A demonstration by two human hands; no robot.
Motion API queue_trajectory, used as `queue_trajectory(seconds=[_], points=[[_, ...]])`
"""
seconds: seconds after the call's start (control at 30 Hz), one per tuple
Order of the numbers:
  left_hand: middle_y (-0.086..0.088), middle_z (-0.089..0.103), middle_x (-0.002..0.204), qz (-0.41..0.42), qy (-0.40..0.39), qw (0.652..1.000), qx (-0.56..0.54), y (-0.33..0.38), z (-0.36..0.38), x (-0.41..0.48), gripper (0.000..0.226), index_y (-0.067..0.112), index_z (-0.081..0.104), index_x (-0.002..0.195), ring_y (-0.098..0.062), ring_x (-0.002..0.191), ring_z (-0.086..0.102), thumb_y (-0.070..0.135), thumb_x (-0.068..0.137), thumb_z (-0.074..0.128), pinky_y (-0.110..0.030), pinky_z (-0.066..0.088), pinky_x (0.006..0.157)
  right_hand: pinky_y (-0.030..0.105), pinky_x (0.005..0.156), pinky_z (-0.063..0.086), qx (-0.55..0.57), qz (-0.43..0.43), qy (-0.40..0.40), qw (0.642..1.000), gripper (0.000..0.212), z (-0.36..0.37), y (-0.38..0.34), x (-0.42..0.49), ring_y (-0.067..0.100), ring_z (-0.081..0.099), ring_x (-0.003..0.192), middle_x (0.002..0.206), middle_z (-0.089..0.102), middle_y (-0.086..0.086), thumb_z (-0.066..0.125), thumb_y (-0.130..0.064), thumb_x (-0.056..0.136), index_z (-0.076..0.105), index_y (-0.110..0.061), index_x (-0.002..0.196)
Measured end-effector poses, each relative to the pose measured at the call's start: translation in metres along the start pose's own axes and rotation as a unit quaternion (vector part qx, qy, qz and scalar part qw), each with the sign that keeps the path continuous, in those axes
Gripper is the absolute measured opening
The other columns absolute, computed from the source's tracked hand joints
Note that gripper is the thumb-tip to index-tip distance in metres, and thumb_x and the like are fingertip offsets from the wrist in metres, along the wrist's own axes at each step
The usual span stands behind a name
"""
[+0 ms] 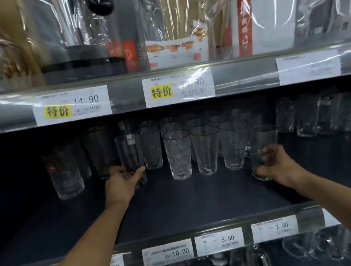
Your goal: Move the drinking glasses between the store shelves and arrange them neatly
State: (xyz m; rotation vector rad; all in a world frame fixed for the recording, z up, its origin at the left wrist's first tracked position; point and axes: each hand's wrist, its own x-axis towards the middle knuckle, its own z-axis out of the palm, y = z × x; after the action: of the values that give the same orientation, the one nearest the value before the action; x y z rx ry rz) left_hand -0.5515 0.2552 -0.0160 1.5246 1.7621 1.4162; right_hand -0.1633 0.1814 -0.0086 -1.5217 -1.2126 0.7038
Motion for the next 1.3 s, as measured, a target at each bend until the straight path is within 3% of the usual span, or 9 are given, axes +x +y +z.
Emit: queue_trajectory(seconds=[0.2,0.33,0.43,0.5,0.6,0.7,0.83,1.0,1.3], points=[[-0.015,0.063,0.126,0.005,0.003,1.000,0.022,-0.002,0.003,0.010,0.079,0.005,0.045,0.138,-0.031,0.115,0.060,0.057,0.083,0.069,-0.031,0.048,0.087,0.018,0.049,0.046,0.028,0.000,0.024,0.999,0.055,0.002,0.004,0.014,0.008,0.051,0.068,0.094,0.045,0.003,0.063,0.017,0.084,0.026,-0.005,0.116],[-0.015,0.062,0.129,0.010,0.011,0.999,0.044,-0.003,0.002,0.013,0.077,0.009,0.049,0.140,-0.033,0.118,0.058,0.060,0.085,0.065,-0.038,0.052,0.093,0.022,0.043,0.047,0.028,0.035,0.012,0.999,0.059,-0.005,0.011,0.023,0.018,0.060,0.064,0.104,0.053,0.013,0.070,0.013,0.080,0.032,-0.004,0.121],[-0.015,0.063,0.129,0.010,0.011,0.998,0.062,-0.001,0.001,0.012,0.075,0.008,0.050,0.141,-0.034,0.118,0.058,0.059,0.087,0.063,-0.038,0.052,0.093,0.027,0.044,0.043,0.065,0.062,0.000,0.996,0.075,-0.013,0.010,0.023,0.024,0.060,0.060,0.112,0.058,0.021,0.078,0.010,0.063,0.040,-0.001,0.127],[-0.015,0.063,0.127,0.018,0.013,0.998,0.064,0.000,0.002,0.011,0.071,0.007,0.050,0.140,-0.034,0.116,0.059,0.055,0.089,0.062,-0.035,0.051,0.090,0.033,0.055,0.047,0.103,0.064,0.022,0.992,0.075,-0.015,0.011,0.024,0.026,0.060,0.070,0.115,0.060,0.024,0.075,0.013,0.057,0.045,-0.001,0.124],[-0.016,0.063,0.124,0.009,0.012,0.999,0.033,0.003,0.004,0.010,0.063,0.005,0.048,0.138,-0.033,0.113,0.060,0.046,0.093,0.063,-0.032,0.049,0.086,0.040,0.084,0.044,0.123,0.058,0.062,0.989,0.059,-0.018,0.012,0.023,0.021,0.058,0.084,0.110,0.061,0.018,0.067,0.023,0.072,0.052,-0.004,0.122],[-0.015,0.060,0.128,-0.018,0.012,1.000,-0.014,0.002,0.006,0.017,0.066,0.006,0.038,0.141,-0.032,0.113,0.059,0.044,0.093,0.063,-0.035,0.049,0.092,0.037,0.085,0.041,0.109,0.048,0.068,0.991,0.061,-0.016,0.013,0.022,0.021,0.059,0.087,0.099,0.063,0.009,0.069,0.021,0.073,0.054,-0.006,0.126],[-0.018,0.058,0.128,-0.020,0.012,1.000,-0.005,0.001,0.013,0.028,0.062,0.003,0.035,0.141,-0.034,0.112,0.059,0.041,0.097,0.057,-0.038,0.050,0.092,0.036,0.086,0.046,0.093,0.041,0.055,0.993,0.068,-0.011,0.015,0.025,0.029,0.063,0.101,0.116,0.065,0.014,0.078,0.011,0.073,0.051,-0.010,0.132],[-0.022,0.054,0.136,-0.020,0.008,1.000,0.010,0.000,0.020,0.040,0.063,0.001,0.032,0.145,-0.037,0.119,0.056,0.039,0.099,0.053,-0.039,0.048,0.094,0.034,0.084,0.045,0.089,0.022,0.068,0.993,0.052,-0.010,0.014,0.024,0.019,0.061,0.089,0.097,0.064,0.004,0.079,0.009,0.074,0.049,-0.014,0.109],[-0.027,0.054,0.136,-0.014,0.008,0.999,0.034,-0.001,0.027,0.054,0.059,0.000,0.034,0.146,-0.040,0.118,0.056,0.038,0.103,0.046,-0.042,0.049,0.094,0.039,0.087,0.049,0.066,0.021,0.084,0.994,0.062,-0.007,0.025,0.035,0.024,0.063,0.095,0.105,0.064,0.007,0.085,-0.001,0.072,0.045,-0.012,0.119]])
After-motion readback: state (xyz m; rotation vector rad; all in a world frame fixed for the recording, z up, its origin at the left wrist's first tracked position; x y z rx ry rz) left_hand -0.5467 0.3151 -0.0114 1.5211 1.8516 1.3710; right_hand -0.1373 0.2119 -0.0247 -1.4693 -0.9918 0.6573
